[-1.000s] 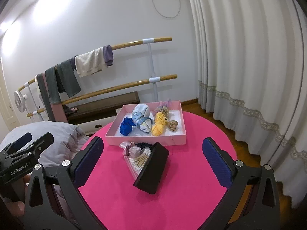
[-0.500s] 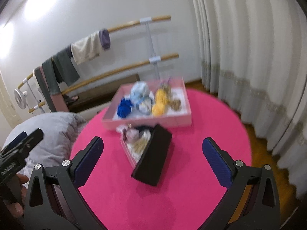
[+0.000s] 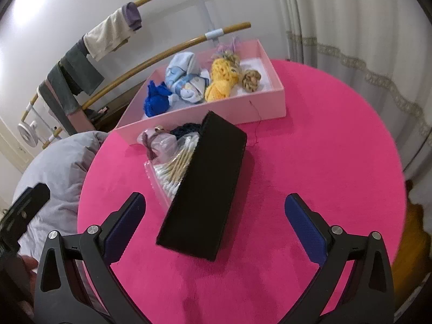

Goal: Organize soft objects
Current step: 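Move the right tool to the black pouch while the left tool approaches the cotton swab bag, then grasp the black pouch with the right tool while the left tool grasps the cotton swab bag, then carry both items into the pink box and open both tools to release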

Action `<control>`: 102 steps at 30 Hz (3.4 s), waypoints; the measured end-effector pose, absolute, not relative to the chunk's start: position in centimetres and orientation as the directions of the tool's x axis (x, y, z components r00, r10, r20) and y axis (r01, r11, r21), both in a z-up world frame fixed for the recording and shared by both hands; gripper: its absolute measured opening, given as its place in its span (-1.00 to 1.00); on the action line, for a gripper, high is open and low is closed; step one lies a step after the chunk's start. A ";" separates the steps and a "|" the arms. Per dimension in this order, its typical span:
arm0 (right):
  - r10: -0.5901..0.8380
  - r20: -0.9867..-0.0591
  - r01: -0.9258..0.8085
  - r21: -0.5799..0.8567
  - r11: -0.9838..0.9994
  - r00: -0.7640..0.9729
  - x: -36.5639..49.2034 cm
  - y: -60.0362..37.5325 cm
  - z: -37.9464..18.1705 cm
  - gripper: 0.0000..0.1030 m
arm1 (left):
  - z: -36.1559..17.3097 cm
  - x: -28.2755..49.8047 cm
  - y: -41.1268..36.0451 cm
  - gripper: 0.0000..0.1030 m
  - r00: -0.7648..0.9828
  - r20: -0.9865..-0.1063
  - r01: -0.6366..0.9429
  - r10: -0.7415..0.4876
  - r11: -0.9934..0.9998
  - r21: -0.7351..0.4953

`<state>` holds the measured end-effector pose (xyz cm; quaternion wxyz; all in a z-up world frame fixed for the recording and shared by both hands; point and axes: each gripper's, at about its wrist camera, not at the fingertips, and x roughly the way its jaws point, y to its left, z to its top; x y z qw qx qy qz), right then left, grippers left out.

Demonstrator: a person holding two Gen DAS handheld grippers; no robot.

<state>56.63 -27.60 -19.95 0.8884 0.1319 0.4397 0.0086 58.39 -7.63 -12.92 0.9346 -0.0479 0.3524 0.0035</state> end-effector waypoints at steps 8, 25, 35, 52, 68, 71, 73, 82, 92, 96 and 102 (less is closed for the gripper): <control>0.170 -0.799 0.108 0.281 0.954 0.577 59.5 -28.3 -22.7 1.00 | -15.6 61.1 -8.3 1.00 0.720 -0.693 -0.037 -0.031 0.996 -0.083; 0.043 -0.794 0.077 0.112 0.991 0.606 58.4 -30.0 -20.9 -0.27 | -18.3 63.6 -12.2 1.00 0.687 -0.721 0.034 -0.089 0.995 -0.090; 0.027 -0.787 0.105 0.116 0.988 0.617 57.7 -32.6 -21.0 -0.27 | -21.8 67.6 -15.8 1.00 0.638 -0.763 0.052 -0.103 0.995 -0.091; 0.034 -0.781 0.112 0.133 0.985 0.624 57.2 -33.5 -20.9 -0.27 | -24.9 70.7 -16.7 -0.07 0.583 -0.783 0.099 -0.219 0.975 -0.199; 0.054 -0.768 0.054 0.114 0.992 0.638 55.6 -29.9 -19.0 -0.27 | -21.1 63.5 -13.7 -0.08 0.597 -0.773 0.143 -0.215 0.976 -0.161; 0.053 -0.765 0.047 0.108 0.993 0.642 55.2 -29.2 -18.6 -0.27 | -20.3 62.7 -13.1 -0.08 0.608 -0.764 0.145 -0.216 0.976 -0.160; 0.052 -0.763 0.040 0.102 0.994 0.645 55.0 -28.8 -18.3 -0.27 | -19.5 61.9 -12.6 -0.08 0.625 -0.752 0.140 -0.209 0.978 -0.155; 0.062 -0.748 -0.004 0.079 0.997 0.660 54.4 -26.1 -16.6 -0.27 | -16.4 59.4 -10.6 -0.08 0.688 -0.706 0.107 -0.169 0.985 -0.132; 0.072 -0.743 -0.034 0.066 0.997 0.666 54.4 -24.4 -15.9 -0.27 | -14.9 57.9 -8.5 -0.08 0.707 -0.692 0.073 -0.147 0.988 -0.136; 0.075 -0.743 -0.037 0.068 0.997 0.665 54.3 -24.4 -15.8 -0.27 | -14.4 58.1 -7.8 -0.08 0.713 -0.686 0.066 -0.143 0.988 -0.138; 0.077 -0.730 -0.032 0.075 0.997 0.679 55.3 -25.0 -14.8 -0.27 | -13.0 59.9 -7.1 -0.08 0.735 -0.663 0.064 -0.142 0.988 -0.141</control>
